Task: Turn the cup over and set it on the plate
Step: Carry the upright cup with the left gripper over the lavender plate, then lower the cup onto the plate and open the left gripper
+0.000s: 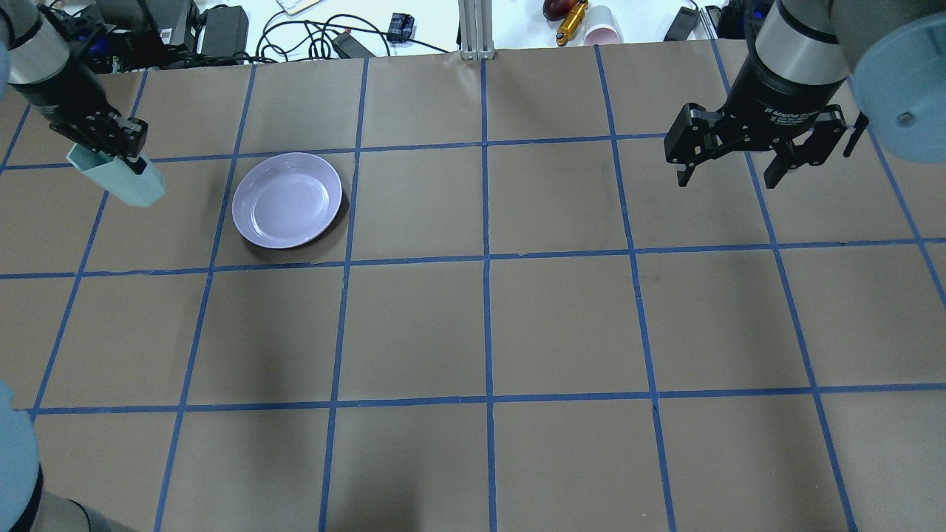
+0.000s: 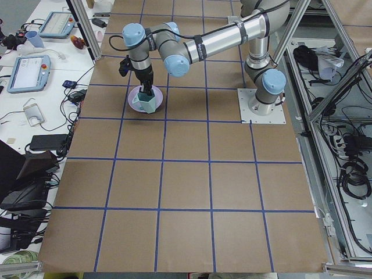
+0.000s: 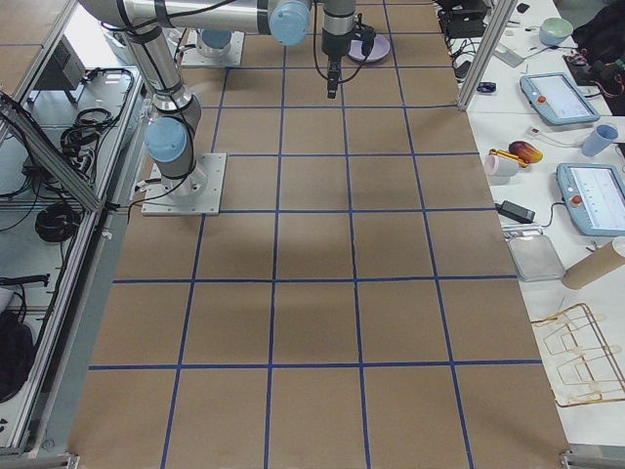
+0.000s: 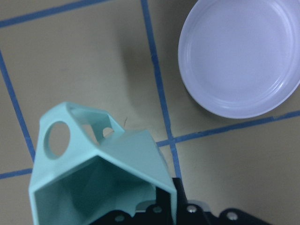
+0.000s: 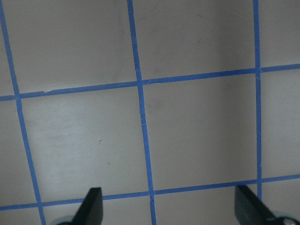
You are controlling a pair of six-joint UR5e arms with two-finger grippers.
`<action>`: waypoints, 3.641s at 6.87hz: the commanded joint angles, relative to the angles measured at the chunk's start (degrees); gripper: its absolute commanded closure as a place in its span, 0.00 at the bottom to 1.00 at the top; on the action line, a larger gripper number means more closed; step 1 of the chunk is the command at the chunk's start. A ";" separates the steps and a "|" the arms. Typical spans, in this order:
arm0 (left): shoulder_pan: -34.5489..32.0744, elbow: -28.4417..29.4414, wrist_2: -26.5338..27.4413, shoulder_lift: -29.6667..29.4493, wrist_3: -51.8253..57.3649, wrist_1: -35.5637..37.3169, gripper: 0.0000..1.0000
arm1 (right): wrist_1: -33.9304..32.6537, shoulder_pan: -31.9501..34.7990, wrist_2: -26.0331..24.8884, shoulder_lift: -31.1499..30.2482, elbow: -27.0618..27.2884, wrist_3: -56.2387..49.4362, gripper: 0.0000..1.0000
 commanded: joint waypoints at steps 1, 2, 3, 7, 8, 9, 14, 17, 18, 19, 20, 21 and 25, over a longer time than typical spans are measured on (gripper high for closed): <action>-5.91 -0.18 -0.04 -1.75 -6.85 3.89 1.00 | 0.00 0.00 0.00 0.00 0.00 0.00 0.00; -8.11 -0.18 -0.04 -2.81 -7.48 5.90 1.00 | 0.00 0.00 -0.08 0.00 0.00 0.00 0.00; -9.52 -1.75 -0.12 -4.12 -7.49 10.45 1.00 | 0.00 0.00 -0.08 0.00 0.00 0.00 0.00; -11.91 -7.47 -1.44 -7.38 -8.54 20.41 1.00 | 0.00 0.00 -0.08 0.00 0.00 0.00 0.00; -12.08 -7.91 -1.36 -7.47 -7.41 20.34 1.00 | 0.00 0.00 -0.08 0.00 0.00 0.00 0.00; -12.17 -8.78 -1.36 -7.47 -7.92 20.42 1.00 | 0.00 0.00 -0.08 0.00 0.00 0.00 0.00; -12.17 -10.46 -1.44 -7.47 -5.29 20.25 0.77 | 0.00 0.00 -0.08 0.00 0.00 0.00 0.00; -12.35 -10.29 -1.53 -6.95 -5.72 19.64 0.00 | 0.00 0.00 -0.08 0.00 0.00 0.00 0.00; -13.05 -9.85 -1.27 -5.21 -7.21 19.29 0.00 | 0.00 0.00 -0.08 0.00 0.00 0.00 0.00; -13.31 -9.24 -1.27 -4.15 -9.40 18.41 0.00 | 0.00 0.00 -0.08 0.00 0.00 0.00 0.00; -13.58 -8.71 -1.09 -2.92 -10.12 18.23 0.00 | 0.00 0.00 -0.08 0.00 0.00 0.00 0.00; -13.58 -6.88 -0.74 -1.43 -12.91 13.27 0.00 | 0.00 0.00 -0.08 0.00 0.00 0.00 0.00; -14.11 0.17 -0.92 4.81 -21.62 -4.78 0.00 | 0.00 0.00 -0.08 0.00 0.00 0.00 0.00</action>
